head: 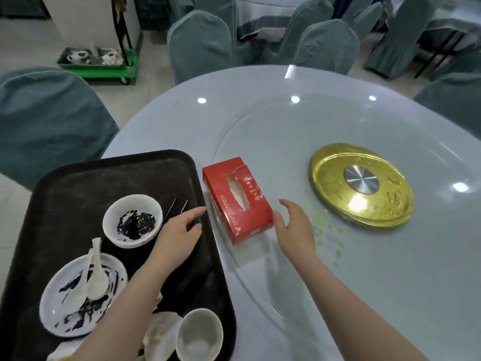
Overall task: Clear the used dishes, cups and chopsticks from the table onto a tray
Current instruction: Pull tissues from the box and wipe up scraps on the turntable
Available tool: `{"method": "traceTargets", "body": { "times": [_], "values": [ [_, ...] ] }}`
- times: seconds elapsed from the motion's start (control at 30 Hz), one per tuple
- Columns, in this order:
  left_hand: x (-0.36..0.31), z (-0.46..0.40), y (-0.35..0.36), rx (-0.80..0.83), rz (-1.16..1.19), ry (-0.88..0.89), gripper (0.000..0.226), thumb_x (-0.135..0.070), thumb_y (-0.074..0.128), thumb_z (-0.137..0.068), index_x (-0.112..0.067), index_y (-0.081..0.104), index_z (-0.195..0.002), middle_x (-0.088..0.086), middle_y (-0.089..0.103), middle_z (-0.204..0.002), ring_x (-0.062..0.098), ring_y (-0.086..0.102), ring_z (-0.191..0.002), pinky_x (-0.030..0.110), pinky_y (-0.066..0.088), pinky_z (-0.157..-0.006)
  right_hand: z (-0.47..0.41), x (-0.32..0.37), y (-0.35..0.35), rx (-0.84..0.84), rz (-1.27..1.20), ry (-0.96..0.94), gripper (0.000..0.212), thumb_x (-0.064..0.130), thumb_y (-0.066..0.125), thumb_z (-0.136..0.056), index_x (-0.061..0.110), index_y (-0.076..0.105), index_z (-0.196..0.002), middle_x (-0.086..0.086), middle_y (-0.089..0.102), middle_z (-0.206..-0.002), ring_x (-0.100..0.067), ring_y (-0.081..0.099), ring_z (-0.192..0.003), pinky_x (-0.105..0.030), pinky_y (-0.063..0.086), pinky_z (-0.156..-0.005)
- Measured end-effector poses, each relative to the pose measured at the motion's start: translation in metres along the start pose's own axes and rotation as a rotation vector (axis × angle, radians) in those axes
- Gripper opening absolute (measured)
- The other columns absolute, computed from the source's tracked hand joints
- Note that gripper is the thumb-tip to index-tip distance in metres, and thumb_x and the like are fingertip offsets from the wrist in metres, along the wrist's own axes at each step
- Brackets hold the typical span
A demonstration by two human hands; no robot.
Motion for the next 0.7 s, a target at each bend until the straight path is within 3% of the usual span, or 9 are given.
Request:
{"method": "traceTargets", "body": {
  "times": [0.13, 0.23, 0.37, 0.47, 0.57, 0.63, 0.7],
  "values": [
    [-0.025, -0.015, 0.017, 0.055, -0.077, 0.069, 0.047, -0.009, 0.05, -0.095, -0.03, 0.053, -0.137, -0.015, 0.053, -0.137, 0.003, 0.045, -0.127, 0.022, 0.033, -0.103, 0.007, -0.063, -0.021, -0.007, 0.16, 0.125, 0.066, 0.04, 0.053, -0.094, 0.01, 0.029, -0.147, -0.007, 0.025, -0.156, -0.02, 0.013, -0.146, -0.032, 0.012, -0.117],
    [-0.043, -0.023, 0.029, 0.07, -0.101, 0.122, 0.045, -0.01, 0.051, -0.096, -0.029, 0.052, -0.137, -0.014, 0.052, -0.136, -0.001, 0.042, -0.121, 0.019, 0.033, -0.101, 0.011, -0.106, -0.04, -0.013, 0.359, 0.205, 0.088, 0.054, 0.055, -0.088, 0.003, 0.017, -0.15, -0.016, 0.012, -0.158, -0.029, 0.006, -0.146, -0.04, 0.011, -0.117],
    [-0.057, -0.032, 0.036, 0.082, -0.15, 0.153, 0.045, -0.012, 0.052, -0.096, -0.031, 0.052, -0.137, -0.02, 0.049, -0.129, -0.005, 0.039, -0.117, 0.016, 0.031, -0.098, 0.006, -0.136, -0.046, 0.077, 0.49, 0.297, 0.109, 0.072, 0.047, -0.079, 0.003, 0.002, -0.15, -0.017, 0.0, -0.159, -0.03, -0.001, -0.147, -0.046, 0.01, -0.116],
    [-0.057, -0.034, 0.038, 0.094, -0.177, 0.164, 0.045, -0.013, 0.052, -0.096, -0.033, 0.051, -0.137, -0.023, 0.048, -0.121, -0.004, 0.041, -0.113, 0.013, 0.033, -0.094, -0.01, -0.136, -0.036, 0.119, 0.496, 0.27, 0.111, 0.075, 0.042, -0.079, 0.002, -0.002, -0.15, -0.016, -0.001, -0.159, -0.028, -0.003, -0.147, -0.045, 0.006, -0.117],
    [-0.059, -0.034, 0.033, 0.095, -0.208, 0.173, 0.044, -0.017, 0.052, -0.096, -0.035, 0.052, -0.136, -0.016, 0.06, -0.106, 0.002, 0.049, -0.095, 0.005, 0.04, -0.076, -0.034, -0.123, -0.021, 0.146, 0.475, 0.166, 0.107, 0.073, 0.041, -0.081, 0.003, 0.0, -0.151, -0.015, 0.0, -0.159, -0.028, -0.004, -0.147, -0.044, 0.003, -0.117],
    [-0.061, -0.033, 0.027, 0.089, -0.207, 0.175, 0.044, -0.017, 0.052, -0.095, -0.037, 0.052, -0.135, -0.005, 0.065, -0.11, 0.006, 0.053, -0.096, 0.014, 0.044, -0.081, -0.05, -0.115, -0.01, 0.189, 0.477, 0.097, 0.1, 0.072, 0.038, -0.083, 0.008, 0.002, -0.152, -0.013, -0.001, -0.16, -0.026, -0.005, -0.147, -0.044, 0.0, -0.117],
    [-0.064, -0.029, 0.022, 0.078, -0.199, 0.185, 0.045, -0.016, 0.052, -0.095, -0.039, 0.053, -0.133, -0.01, 0.064, -0.12, 0.006, 0.057, -0.103, 0.02, 0.043, -0.087, -0.059, -0.108, 0.0, 0.236, 0.499, 0.025, 0.089, 0.066, 0.038, -0.088, 0.013, 0.006, -0.152, -0.009, 0.002, -0.16, -0.025, -0.003, -0.147, -0.042, -0.003, -0.116]
  ]
}}
Point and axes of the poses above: each hand's wrist, its own z-axis away from the middle knuckle, its own y-axis out of the palm, x = y × z, the point moved 4 cm from there along -z, towards the middle knuckle
